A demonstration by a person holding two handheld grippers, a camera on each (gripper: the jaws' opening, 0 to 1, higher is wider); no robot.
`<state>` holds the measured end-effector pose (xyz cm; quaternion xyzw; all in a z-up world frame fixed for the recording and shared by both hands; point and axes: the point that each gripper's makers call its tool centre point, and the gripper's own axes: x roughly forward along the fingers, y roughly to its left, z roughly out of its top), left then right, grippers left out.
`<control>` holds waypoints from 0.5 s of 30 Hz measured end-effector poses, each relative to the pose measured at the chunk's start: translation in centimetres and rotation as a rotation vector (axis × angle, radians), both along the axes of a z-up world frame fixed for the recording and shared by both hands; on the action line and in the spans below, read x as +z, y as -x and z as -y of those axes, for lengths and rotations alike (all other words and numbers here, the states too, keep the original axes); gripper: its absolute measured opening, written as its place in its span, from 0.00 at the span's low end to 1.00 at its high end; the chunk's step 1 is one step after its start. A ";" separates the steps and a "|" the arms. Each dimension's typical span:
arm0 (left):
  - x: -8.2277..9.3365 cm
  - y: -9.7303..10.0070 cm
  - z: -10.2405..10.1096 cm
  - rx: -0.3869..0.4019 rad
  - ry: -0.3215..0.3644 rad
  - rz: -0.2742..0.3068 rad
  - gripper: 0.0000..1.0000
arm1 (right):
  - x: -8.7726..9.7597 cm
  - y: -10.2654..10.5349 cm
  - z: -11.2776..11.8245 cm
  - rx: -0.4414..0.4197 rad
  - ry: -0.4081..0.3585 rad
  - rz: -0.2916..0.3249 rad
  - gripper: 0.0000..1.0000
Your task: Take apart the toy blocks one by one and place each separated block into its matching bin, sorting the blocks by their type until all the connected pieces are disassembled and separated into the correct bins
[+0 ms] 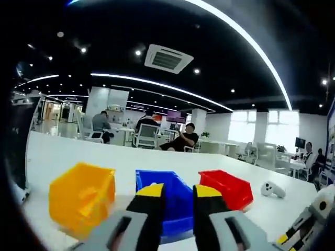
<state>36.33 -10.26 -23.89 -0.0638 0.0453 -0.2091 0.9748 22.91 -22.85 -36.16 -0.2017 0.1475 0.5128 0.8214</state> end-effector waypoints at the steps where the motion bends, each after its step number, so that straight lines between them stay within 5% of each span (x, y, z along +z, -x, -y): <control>1: -0.2 0.6 0.0 -0.003 -0.016 0.008 0.14 | 0.1 -0.2 0.1 -0.009 -0.014 -0.005 0.23; 6: -1.0 3.7 0.5 -0.054 -0.047 -0.016 0.04 | 1.8 -1.2 0.3 -0.050 -0.107 -0.020 0.23; 11: -1.0 5.5 0.1 -0.032 0.008 -0.026 0.04 | 4.1 -2.5 0.2 -0.076 -0.163 0.014 0.23; 15: -1.6 7.4 0.7 -0.057 0.009 -0.020 0.04 | 7.4 -4.3 -0.4 -0.111 -0.266 0.023 0.23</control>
